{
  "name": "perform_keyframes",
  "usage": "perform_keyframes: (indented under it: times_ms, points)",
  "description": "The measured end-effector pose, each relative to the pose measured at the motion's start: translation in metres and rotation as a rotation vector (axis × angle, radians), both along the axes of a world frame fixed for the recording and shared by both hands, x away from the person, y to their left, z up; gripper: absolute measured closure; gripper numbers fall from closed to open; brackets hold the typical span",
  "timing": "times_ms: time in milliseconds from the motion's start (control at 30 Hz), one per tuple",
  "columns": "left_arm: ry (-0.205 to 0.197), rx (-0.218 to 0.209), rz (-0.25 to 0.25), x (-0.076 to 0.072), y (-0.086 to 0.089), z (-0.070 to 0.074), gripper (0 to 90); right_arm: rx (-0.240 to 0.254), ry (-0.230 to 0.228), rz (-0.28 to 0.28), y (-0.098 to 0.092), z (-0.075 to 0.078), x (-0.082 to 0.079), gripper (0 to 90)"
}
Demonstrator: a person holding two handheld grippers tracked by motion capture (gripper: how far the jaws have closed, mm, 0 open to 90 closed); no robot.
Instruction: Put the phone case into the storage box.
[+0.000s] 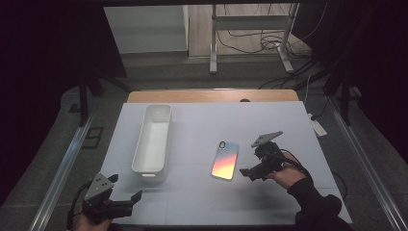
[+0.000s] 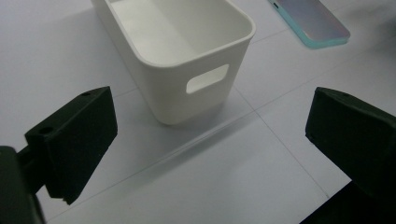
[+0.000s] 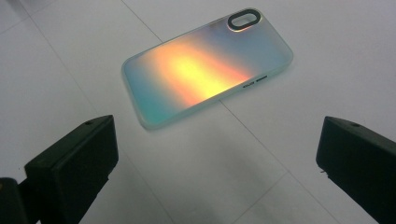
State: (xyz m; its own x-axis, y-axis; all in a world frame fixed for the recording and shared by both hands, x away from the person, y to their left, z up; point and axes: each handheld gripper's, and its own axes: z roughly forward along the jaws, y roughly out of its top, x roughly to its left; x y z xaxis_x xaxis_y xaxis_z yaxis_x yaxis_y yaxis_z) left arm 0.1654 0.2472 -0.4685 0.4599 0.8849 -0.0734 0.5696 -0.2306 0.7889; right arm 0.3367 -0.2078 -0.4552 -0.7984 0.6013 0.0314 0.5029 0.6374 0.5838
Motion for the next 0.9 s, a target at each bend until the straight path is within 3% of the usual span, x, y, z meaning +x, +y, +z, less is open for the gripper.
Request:
perform_keyframes:
  times_ms: [533,900]
  points:
    - [-0.001,0.007,-0.002,0.000,0.000,0.000,3.2,-0.032,-0.010,0.026,0.020,-0.004,0.014,0.0]
    - [0.000,0.007,-0.003,0.000,-0.001,0.000,3.2,-0.036,0.007,0.048,0.034,-0.005,0.022,0.0]
